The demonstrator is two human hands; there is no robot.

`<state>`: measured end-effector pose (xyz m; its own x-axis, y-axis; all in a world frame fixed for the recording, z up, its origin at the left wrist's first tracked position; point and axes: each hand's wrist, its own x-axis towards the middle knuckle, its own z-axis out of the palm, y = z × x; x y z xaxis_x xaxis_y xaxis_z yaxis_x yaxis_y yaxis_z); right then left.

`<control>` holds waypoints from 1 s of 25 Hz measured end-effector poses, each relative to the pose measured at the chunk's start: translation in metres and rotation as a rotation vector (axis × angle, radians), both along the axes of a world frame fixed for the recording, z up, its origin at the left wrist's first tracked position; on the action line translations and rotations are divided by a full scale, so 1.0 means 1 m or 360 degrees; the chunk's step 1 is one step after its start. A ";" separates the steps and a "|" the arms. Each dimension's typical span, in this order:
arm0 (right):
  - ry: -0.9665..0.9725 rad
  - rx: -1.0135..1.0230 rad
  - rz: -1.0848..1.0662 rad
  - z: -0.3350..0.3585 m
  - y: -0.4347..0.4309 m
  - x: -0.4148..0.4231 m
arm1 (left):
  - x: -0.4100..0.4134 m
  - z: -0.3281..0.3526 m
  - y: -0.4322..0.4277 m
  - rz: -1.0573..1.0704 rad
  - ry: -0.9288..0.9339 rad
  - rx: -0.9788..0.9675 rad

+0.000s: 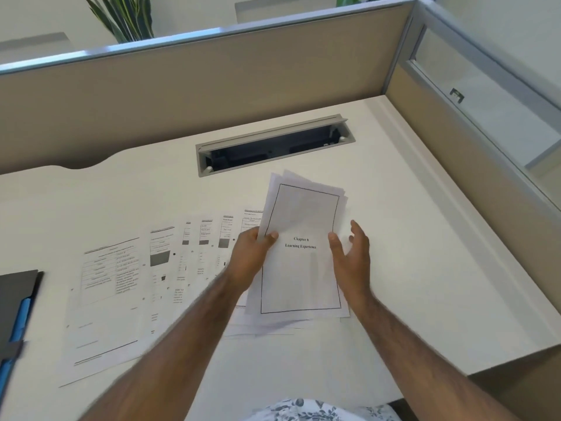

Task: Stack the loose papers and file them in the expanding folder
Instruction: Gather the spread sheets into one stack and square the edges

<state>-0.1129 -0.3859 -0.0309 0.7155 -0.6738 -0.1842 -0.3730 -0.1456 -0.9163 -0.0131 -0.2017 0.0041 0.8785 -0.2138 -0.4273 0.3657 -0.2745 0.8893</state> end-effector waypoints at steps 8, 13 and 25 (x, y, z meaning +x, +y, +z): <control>-0.0335 0.0814 0.0077 0.084 -0.013 0.000 | -0.002 0.069 0.011 -0.0301 -0.0037 -0.0425; -0.0677 0.0275 -0.0163 0.125 0.003 -0.012 | -0.018 0.112 0.015 -0.0259 -0.0475 -0.0558; -0.0349 0.0110 -0.0079 0.077 0.009 -0.029 | -0.037 0.047 0.016 -0.0180 -0.0387 0.0057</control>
